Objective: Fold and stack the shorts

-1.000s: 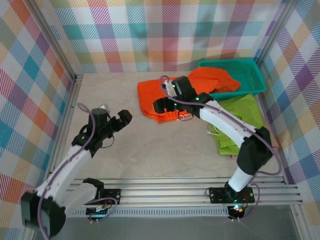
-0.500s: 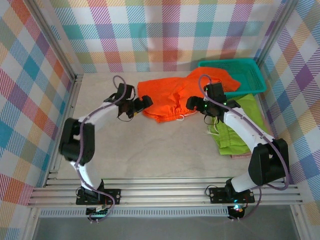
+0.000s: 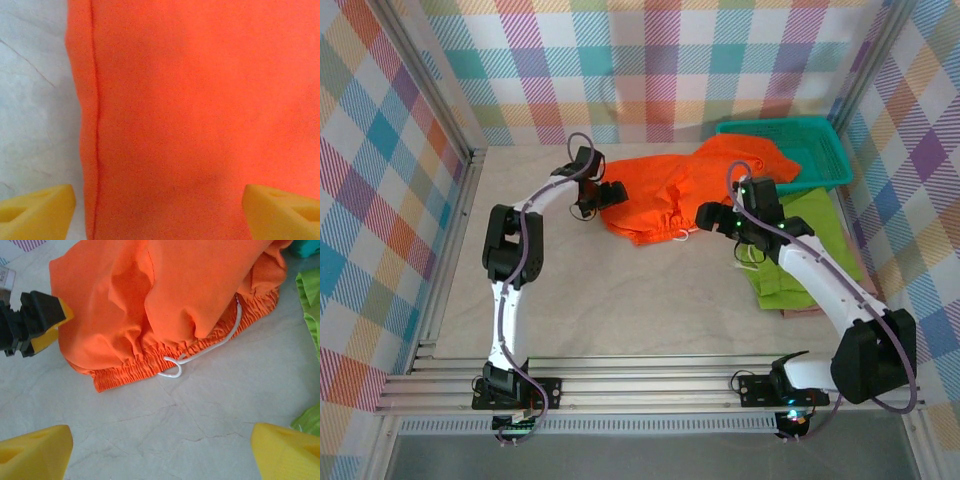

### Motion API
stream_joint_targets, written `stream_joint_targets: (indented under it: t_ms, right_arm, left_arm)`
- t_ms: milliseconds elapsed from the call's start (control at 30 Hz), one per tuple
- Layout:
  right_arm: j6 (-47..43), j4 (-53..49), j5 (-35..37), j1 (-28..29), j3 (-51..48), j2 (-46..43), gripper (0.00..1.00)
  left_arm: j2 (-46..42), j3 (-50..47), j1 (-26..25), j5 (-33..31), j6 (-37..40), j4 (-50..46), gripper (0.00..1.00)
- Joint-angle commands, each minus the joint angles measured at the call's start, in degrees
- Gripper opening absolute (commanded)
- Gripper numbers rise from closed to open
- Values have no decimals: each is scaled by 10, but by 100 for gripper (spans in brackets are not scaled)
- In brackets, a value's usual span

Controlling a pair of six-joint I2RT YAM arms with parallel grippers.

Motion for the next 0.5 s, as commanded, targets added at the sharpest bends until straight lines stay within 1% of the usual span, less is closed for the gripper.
stream_joint_targets:
  t_ms: [0,133,167,233,367,467]
  right_arm:
    - [-11,-4,-2,2,-13,-16,92]
    - [-10,-7,-7,3,-13,-15,92]
    - [-10,-7,-9,2,-12,-15,91]
    - [-9,-8,-10,1,-12,-16,91]
    - [-10,-10,-1,2,-13,-18,91]
    - [-14,-11,3,2,-13,-19,91]
  left_arm:
    - [30,32,4,17,12,-40,80]
    - [42,37,4,26,5,-35,72]
    - [44,37,4,31,3,-32,68]
    - [45,41,4,42,0,-31,54]
    - [24,57,4,58,-7,-34,19]
    - [-14,82,5,65,-8,-44,3]
